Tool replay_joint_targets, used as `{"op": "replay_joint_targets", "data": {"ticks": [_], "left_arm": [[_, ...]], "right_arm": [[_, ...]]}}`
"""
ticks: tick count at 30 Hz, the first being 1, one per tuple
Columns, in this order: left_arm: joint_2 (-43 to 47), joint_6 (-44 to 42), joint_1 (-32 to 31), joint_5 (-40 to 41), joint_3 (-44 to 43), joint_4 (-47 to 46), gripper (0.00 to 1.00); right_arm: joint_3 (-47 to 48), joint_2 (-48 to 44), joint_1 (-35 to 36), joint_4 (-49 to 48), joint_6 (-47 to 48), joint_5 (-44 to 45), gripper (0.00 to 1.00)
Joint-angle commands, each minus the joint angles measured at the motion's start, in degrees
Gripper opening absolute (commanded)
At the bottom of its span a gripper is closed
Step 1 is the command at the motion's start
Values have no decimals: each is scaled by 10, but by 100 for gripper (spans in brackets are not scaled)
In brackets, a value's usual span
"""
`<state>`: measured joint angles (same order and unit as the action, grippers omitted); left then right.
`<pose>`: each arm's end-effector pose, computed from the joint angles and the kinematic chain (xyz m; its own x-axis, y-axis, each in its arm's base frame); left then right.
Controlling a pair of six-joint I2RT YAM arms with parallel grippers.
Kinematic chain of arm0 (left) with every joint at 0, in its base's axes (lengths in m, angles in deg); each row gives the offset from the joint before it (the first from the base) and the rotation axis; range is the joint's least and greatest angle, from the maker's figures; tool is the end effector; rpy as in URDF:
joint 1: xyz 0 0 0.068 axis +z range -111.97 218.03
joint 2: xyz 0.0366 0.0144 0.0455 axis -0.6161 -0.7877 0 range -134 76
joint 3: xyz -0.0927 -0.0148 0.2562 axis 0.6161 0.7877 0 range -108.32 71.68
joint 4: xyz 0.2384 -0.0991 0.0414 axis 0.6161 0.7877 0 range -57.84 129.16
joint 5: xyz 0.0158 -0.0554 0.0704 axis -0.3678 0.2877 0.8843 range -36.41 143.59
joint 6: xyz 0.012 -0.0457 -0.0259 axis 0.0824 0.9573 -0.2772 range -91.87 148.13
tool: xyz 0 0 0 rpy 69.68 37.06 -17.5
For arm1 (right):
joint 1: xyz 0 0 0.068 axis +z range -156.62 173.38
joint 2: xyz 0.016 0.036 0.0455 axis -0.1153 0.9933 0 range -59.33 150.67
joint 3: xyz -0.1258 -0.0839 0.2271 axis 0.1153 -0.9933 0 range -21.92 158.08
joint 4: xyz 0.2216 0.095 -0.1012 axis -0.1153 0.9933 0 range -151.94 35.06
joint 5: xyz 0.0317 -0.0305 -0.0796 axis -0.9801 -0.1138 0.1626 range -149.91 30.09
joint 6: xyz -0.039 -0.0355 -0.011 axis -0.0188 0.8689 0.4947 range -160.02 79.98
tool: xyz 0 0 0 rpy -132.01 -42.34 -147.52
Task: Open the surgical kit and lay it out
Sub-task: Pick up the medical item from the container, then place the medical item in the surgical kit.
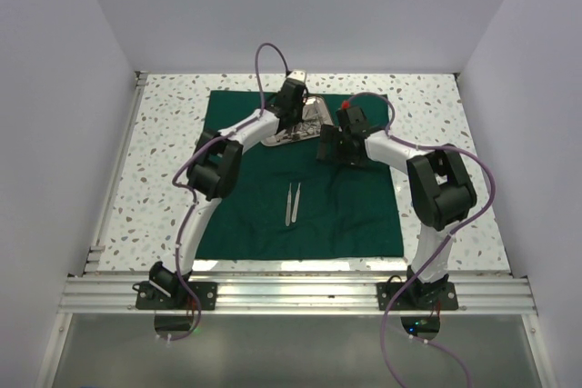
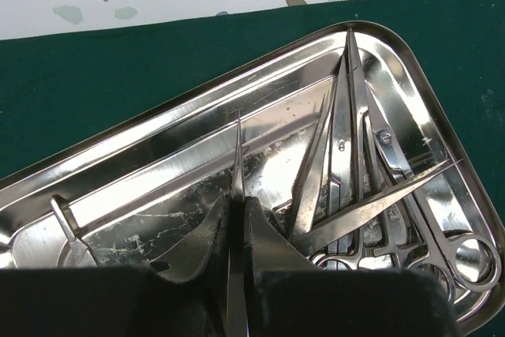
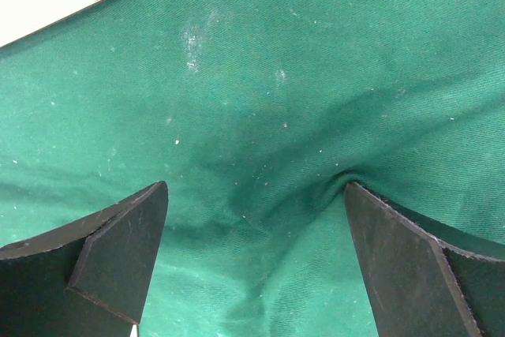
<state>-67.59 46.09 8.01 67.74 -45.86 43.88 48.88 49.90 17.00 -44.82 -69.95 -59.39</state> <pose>0.4934 -0.2750 0.1501 -0.6026 0.0028 -0.7981 0.1389 0.9851 -0.1013 0.3651 0.1592 0.1672 -0.8524 0.1717 -0.4939 0.0338 0.9606 0.2757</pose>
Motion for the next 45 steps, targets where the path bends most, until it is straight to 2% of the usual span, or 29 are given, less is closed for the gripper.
{"op": "replay_joint_targets", "data": {"ticks": [1,9,13,20,25,30,36,42,45], "left_arm": [[-4,3,6,8,-22,7,7],[26,-12,13,37,-10,16,2],[37,-15,18,40,-2,17,0],[55,-42,24,77,-9,26,0],[59,-55,25,94,-34,44,0],[109,-61,22,134,-16,50,0],[229,-50,5,191,95,42,0],[377,8,-35,254,283,60,0],[437,53,-49,252,404,73,0]], "right_arm": [[-23,26,4,16,-5,-6,98],[-58,9,3,54,-20,18,98],[-98,-69,4,76,-19,84,99],[-165,-201,3,122,-21,146,98],[-163,-275,4,157,-20,173,98],[-131,-339,3,181,-9,182,99],[-141,-380,3,168,1,161,99],[-184,-428,3,139,3,110,98],[-204,-449,3,127,5,86,98]]}}
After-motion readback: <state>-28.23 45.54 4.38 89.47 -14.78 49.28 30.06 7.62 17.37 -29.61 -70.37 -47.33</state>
